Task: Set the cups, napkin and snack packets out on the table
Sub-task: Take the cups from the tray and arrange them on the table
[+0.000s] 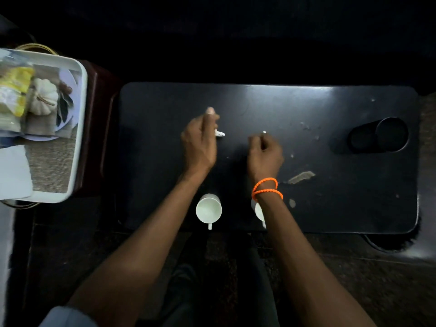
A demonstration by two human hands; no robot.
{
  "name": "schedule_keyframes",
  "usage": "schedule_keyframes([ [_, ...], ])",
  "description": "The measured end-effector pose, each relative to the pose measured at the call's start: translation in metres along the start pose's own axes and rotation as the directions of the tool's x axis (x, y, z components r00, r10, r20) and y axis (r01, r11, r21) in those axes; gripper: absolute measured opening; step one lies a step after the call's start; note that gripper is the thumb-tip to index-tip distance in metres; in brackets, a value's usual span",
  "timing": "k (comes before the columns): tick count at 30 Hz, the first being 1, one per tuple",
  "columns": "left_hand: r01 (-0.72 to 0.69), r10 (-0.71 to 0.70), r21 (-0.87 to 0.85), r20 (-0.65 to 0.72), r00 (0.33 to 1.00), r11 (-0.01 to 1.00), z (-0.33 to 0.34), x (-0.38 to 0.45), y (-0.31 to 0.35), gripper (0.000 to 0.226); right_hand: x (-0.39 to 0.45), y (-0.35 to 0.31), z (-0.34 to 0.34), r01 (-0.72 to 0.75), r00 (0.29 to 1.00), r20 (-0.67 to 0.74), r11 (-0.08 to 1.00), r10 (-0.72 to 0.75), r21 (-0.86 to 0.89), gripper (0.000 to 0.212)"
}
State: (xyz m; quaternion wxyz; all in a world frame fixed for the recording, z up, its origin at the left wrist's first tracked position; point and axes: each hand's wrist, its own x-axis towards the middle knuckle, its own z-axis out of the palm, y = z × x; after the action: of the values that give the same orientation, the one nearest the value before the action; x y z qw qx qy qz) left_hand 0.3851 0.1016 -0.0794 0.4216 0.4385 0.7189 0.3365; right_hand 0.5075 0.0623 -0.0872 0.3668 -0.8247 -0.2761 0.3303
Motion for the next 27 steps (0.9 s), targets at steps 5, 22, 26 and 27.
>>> schedule_keyframes([
  [5,-0.156,0.143,0.334,0.063,0.988,0.929,-0.031,0.058,-0.006,0.048,-0.02,0.001,0.049,-0.069,0.922,0.366,0.983,0.127,-0.168,0.027],
  [22,0.339,-0.358,0.116,0.235,0.904,0.934,-0.044,0.02,-0.034,0.074,-0.025,-0.023,0.064,-0.439,0.839,0.409,0.891,0.359,0.12,0.034],
  [26,0.375,-0.387,0.095,0.198,0.901,0.922,-0.043,0.005,-0.042,0.071,-0.029,-0.017,0.063,-0.428,0.852,0.39,0.895,0.35,0.13,0.036],
  [27,0.384,-0.391,0.072,0.189,0.901,0.92,-0.044,0.002,-0.044,0.07,-0.031,-0.016,0.063,-0.431,0.849,0.394,0.894,0.353,0.127,0.037],
])
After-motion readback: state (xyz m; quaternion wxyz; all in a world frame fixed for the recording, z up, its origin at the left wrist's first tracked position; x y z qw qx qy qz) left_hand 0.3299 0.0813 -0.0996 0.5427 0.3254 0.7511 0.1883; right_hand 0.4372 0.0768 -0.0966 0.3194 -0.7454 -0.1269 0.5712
